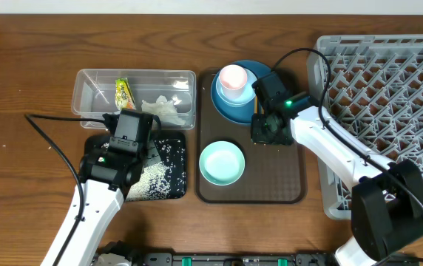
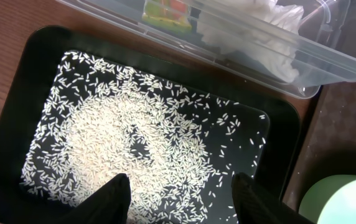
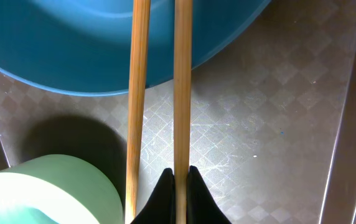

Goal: Sort waste into correct bins and load items into the dishwasher rack
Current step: 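Move the right gripper to the blue plate and grasp a wooden chopstick, then carry the chopstick right and insert it upright into the dish rack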

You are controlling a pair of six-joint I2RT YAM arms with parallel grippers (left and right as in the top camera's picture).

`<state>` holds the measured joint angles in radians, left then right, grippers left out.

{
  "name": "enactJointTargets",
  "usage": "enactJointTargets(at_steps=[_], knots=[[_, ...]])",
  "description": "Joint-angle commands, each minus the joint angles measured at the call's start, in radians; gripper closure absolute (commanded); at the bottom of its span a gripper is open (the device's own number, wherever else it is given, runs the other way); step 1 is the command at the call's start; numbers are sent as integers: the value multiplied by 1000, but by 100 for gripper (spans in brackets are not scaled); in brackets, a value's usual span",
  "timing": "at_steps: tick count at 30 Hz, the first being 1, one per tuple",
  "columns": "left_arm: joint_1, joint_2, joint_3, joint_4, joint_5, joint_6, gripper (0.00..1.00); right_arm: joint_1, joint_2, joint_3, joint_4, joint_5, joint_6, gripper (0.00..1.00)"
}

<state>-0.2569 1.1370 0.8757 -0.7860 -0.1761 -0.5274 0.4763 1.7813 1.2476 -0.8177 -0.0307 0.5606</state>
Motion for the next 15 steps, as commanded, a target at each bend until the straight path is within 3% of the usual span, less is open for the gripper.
enactJointTargets(at_steps=[1, 9, 15], knots=[[4, 6, 5, -2, -20, -6, 45, 3, 5, -6, 1, -3, 8, 99], [4, 6, 5, -2, -20, -6, 44, -25, -23, 4, -25, -3, 6, 99], [4, 6, 5, -2, -20, -6, 45, -68, -130, 12, -66, -3, -111, 99]])
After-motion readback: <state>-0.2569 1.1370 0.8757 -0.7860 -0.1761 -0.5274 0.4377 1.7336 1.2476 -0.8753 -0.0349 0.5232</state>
